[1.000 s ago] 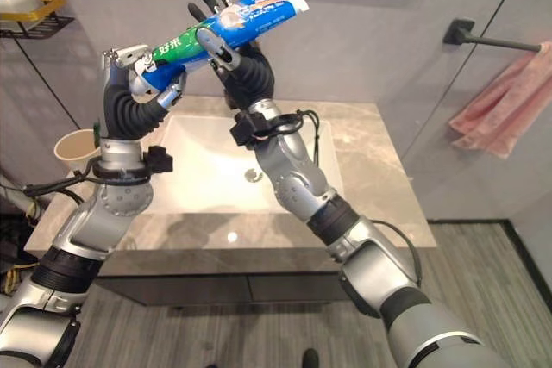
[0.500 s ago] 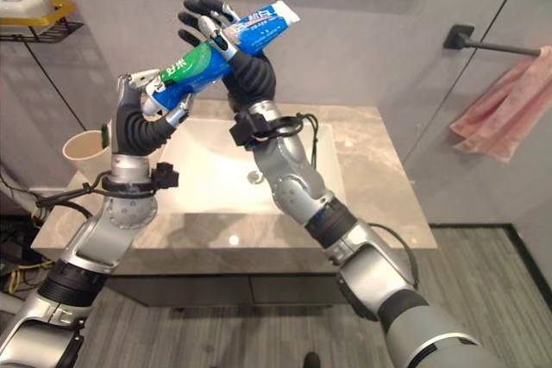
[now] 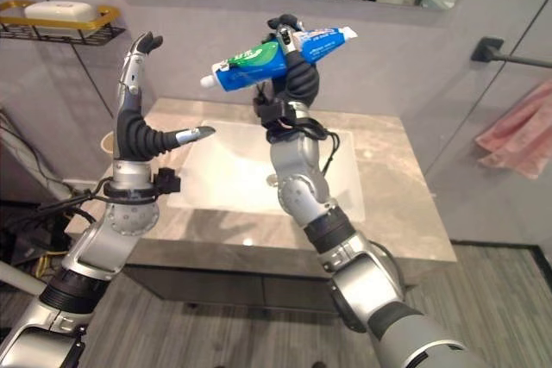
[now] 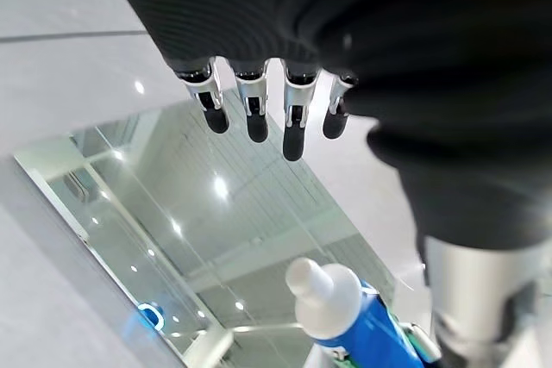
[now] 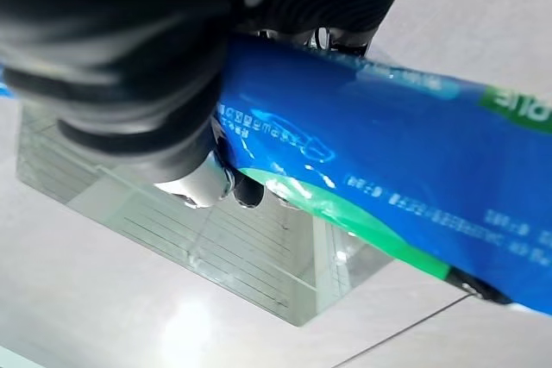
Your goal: Put brush and paste in cup on sink, flatten towel.
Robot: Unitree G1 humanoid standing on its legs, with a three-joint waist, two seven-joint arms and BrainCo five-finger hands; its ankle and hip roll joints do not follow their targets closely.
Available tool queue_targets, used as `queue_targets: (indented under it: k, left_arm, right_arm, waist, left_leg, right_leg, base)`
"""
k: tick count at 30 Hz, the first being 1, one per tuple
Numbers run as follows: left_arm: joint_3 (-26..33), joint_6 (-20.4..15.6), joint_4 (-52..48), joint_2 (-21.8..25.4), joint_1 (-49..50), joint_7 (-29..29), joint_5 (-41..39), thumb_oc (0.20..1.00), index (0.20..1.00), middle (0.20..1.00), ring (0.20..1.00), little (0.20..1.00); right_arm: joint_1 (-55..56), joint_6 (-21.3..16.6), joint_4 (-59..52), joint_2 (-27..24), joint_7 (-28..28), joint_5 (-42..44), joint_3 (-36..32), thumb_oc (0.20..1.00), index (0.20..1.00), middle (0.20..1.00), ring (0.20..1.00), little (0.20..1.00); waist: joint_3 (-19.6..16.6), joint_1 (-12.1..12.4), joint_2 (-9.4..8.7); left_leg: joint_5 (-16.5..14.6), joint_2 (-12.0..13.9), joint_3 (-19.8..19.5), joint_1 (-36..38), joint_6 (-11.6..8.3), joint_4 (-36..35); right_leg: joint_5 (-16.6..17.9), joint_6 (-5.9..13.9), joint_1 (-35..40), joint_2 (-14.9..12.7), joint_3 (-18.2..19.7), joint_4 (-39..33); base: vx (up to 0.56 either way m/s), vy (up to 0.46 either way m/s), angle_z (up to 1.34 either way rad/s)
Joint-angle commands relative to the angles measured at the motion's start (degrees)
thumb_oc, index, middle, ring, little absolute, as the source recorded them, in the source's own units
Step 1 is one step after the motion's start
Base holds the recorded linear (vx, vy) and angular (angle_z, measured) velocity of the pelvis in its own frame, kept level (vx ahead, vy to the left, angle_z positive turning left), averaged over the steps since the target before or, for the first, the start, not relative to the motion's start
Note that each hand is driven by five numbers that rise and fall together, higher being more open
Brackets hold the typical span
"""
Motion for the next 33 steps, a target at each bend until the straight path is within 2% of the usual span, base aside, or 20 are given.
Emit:
queue_targets:
  k: [1, 5, 6, 7, 8, 10, 11, 16, 21, 22, 27, 33]
  left_arm:
    - [2.5, -2.0, -3.4, 4.0, 2.4, 2.5, -0.9, 1.0, 1.0, 1.0, 1.0, 1.0]
    - [5.4, -3.0, -5.3, 5.5, 7.1, 2.4, -1.9, 1.0, 1.0, 1.0, 1.0, 1.0]
    - [7.7, -4.5, -5.4, 6.3, 11.5, 1.7, -4.7, 1.0, 1.0, 1.0, 1.0, 1.0]
    - [8.0, -4.5, -5.7, 6.4, 11.8, 1.5, -4.9, 1.0, 1.0, 1.0, 1.0, 1.0]
    - [10.7, -5.0, -4.8, 6.9, 14.5, 1.6, -6.9, 1.0, 1.0, 1.0, 1.0, 1.0]
    - [11.7, -5.5, -3.8, 6.9, 16.0, 1.2, -8.6, 1.0, 1.0, 1.0, 1.0, 1.0]
    - [14.2, -6.1, -1.8, 7.0, 18.8, 0.8, -11.2, 1.0, 1.0, 1.0, 1.0, 1.0]
    - [16.9, -7.8, 1.7, 7.8, 23.7, -2.6, -16.5, 1.0, 1.0, 1.0, 1.0, 1.0]
    - [16.4, -8.4, 6.6, 7.8, 25.9, -6.2, -21.0, 1.0, 1.0, 1.0, 1.0, 1.0]
    - [15.9, -7.7, 11.1, 6.5, 27.6, -8.0, -24.4, 1.0, 1.0, 1.0, 1.0, 1.0]
    - [15.2, -5.4, 20.6, 3.4, 29.5, -10.3, -28.1, 1.0, 1.0, 1.0, 1.0, 1.0]
    - [14.2, -4.4, 25.4, 1.4, 29.6, -11.9, -30.2, 1.0, 1.0, 1.0, 1.0, 1.0]
  right_arm:
    - [-5.0, -4.3, -0.8, 0.6, -0.8, -4.5, -4.7, 0.2, 0.2, 0.2, 0.2, 0.2]
    - [-5.0, -4.2, -0.9, -1.4, -1.5, -6.0, -5.0, 0.2, 0.2, 0.2, 0.2, 0.2]
    - [-5.6, -3.4, -0.1, -3.6, -1.9, -7.4, -5.4, 0.2, 0.2, 0.2, 0.2, 0.2]
    - [-5.6, -3.4, -0.1, -3.6, -1.9, -7.4, -5.4, 0.2, 0.2, 0.2, 0.2, 0.2]
    - [-6.0, -2.4, 1.3, -5.4, -1.7, -8.5, -4.6, 0.2, 0.2, 0.2, 0.2, 0.2]
    - [-6.4, -1.6, 1.7, -6.6, -1.7, -9.4, -4.1, 0.2, 0.2, 0.2, 0.2, 0.2]
    - [-7.4, -0.5, 3.3, -8.8, -2.0, -10.9, -3.5, 0.2, 0.2, 0.2, 0.2, 0.2]
    - [-10.9, 1.2, 8.0, -13.8, -2.7, -13.0, -4.1, 0.2, 0.2, 0.2, 0.2, 0.2]
    - [-13.8, 1.9, 12.0, -16.6, -2.9, -14.8, -4.0, 0.2, 0.2, 0.2, 0.2, 0.2]
    - [-15.1, 2.6, 13.6, -18.0, -2.9, -16.2, -3.5, 0.2, 0.2, 0.2, 0.2, 0.2]
    - [-16.7, 3.7, 15.6, -20.4, -2.5, -18.1, -2.7, 0.2, 0.2, 0.2, 0.2, 0.2]
    - [-17.9, 5.1, 16.3, -21.6, -2.6, -20.6, -0.9, 0.2, 0.2, 0.2, 0.2, 0.2]
  waist:
    - [-1.7, 2.6, -4.07]
    - [-1.2, 4.1, -4.67]
    - [-0.7, 6.0, -5.19]
    - [-0.7, 5.8, -5.2]
    - [-0.5, 7.0, -5.72]
    - [-0.4, 7.4, -5.89]
    - [-0.2, 8.8, -6.33]
    - [0.2, 10.9, -6.79]
    - [0.8, 12.2, -7.03]
    - [1.1, 13.1, -7.02]
    - [1.5, 14.0, -7.19]
    - [1.9, 14.6, -7.84]
  left_leg:
    - [-0.6, -2.8, -2.0, -0.9, 2.65, 0.3]
    - [-0.3, -3.2, -3.8, -2.0, 2.67, 0.3]
    - [0.0, -3.5, -5.0, -2.8, 2.78, 0.3]
    - [0.1, -3.5, -5.2, -2.9, 2.79, 0.3]
    - [0.3, -3.9, -6.2, -3.6, 2.83, 0.3]
    - [0.4, -4.2, -6.7, -4.0, 2.92, 0.3]
    - [0.7, -4.6, -7.6, -4.6, 2.96, 0.3]
    - [1.1, -5.7, -9.9, -6.1, 3.29, 0.3]
    - [1.7, -6.8, -11.6, -7.4, 3.52, 0.3]
    - [1.6, -7.1, -12.3, -7.8, 3.5, 0.3]
    - [2.3, -8.1, -13.4, -9.1, 4.05, 0.3]
    - [2.4, -8.6, -14.3, -9.8, 4.37, 0.3]
  right_leg:
    - [0.7, 4.36, 3.2, -7.0, -0.8, 0.0]
    - [0.6, 4.25, 3.7, -7.4, -2.4, 0.0]
    - [0.6, 4.31, 4.0, -7.6, -3.5, 0.0]
    - [0.6, 4.33, 4.0, -7.7, -3.6, 0.0]
    - [0.7, 4.46, 4.2, -7.9, -4.6, 0.0]
    - [0.8, 4.57, 4.3, -8.0, -5.1, 0.0]
    - [1.0, 4.75, 4.5, -8.4, -6.1, 0.0]
    - [1.3, 5.16, 5.1, -9.2, -8.1, 0.0]
    - [1.9, 5.61, 5.5, -10.0, -9.8, 0.0]
    - [1.9, 5.8, 5.9, -10.2, -10.7, 0.0]
    - [3.2, 6.26, 5.6, -10.8, -11.7, 0.0]
    - [3.9, 6.55, 5.6, -11.0, -12.3, 0.0]
  base:
    - [-0.02, 0.002, 0.32]
    - [-0.02, 0.002, 0.34]
    - [-0.02, -0.001, 0.28]
    - [-0.02, 0.004, 0.26]
    - [0.0, 0.007, 0.29]
    - [0.0, 0.007, 0.42]
    - [0.01, 0.009, 0.36]
    - [0.01, 0.01, 0.34]
    - [0.0, 0.025, 0.19]
    - [0.0, 0.021, 0.23]
    - [0.0, 0.025, 0.16]
    - [0.0, 0.016, 0.12]
